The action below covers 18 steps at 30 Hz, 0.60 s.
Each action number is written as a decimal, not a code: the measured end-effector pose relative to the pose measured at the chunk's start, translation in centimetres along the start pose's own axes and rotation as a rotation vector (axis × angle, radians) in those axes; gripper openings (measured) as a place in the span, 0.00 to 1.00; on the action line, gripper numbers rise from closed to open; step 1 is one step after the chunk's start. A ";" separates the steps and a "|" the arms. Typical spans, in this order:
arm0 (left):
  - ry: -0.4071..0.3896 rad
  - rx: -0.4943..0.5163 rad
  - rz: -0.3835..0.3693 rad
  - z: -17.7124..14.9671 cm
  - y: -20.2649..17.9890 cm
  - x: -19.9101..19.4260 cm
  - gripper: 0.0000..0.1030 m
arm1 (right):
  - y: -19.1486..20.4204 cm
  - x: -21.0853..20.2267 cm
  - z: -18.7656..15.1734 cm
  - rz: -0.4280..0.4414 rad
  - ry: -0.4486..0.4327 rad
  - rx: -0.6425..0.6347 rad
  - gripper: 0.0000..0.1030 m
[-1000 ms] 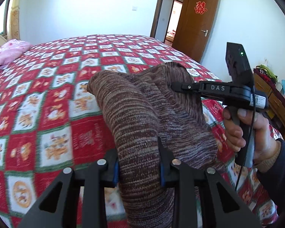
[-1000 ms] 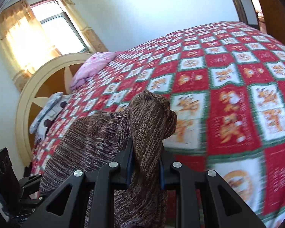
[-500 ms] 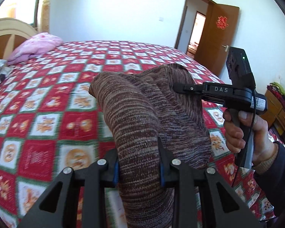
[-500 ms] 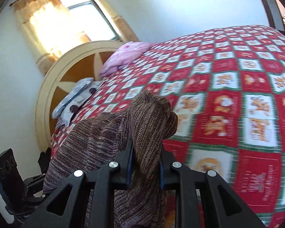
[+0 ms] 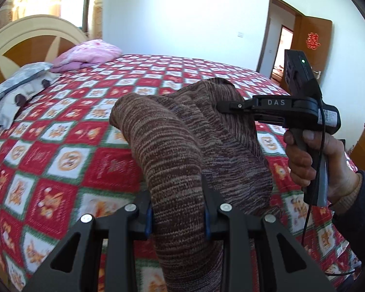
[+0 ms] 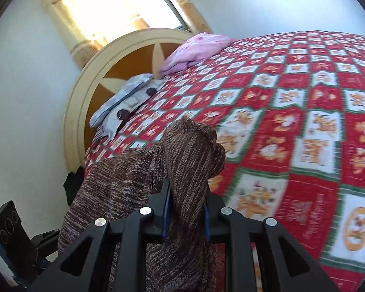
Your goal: Fold small clothes
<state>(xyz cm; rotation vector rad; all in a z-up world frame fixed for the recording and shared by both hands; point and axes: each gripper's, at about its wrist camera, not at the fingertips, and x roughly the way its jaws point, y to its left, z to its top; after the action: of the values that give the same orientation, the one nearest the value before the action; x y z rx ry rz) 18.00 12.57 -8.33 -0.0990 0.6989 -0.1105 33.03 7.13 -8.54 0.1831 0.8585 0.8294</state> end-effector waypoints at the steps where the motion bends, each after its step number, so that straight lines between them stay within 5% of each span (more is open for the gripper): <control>1: -0.005 0.005 0.017 -0.2 0.4 -0.2 0.30 | 0.4 0.5 0.0 0.004 0.004 -0.004 0.21; 8: -0.010 0.012 0.097 -2.0 2.6 -0.2 0.30 | 2.8 4.8 -0.2 0.016 0.063 -0.027 0.21; 18: 0.055 -0.011 0.115 -4.8 4.3 1.8 0.30 | 2.6 9.3 -1.3 -0.020 0.145 -0.020 0.21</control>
<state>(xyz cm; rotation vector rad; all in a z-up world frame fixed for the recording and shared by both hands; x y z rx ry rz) 16.56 16.33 -13.63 -0.0664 0.7584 0.0013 34.04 15.31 -13.70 0.0972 0.9863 0.8403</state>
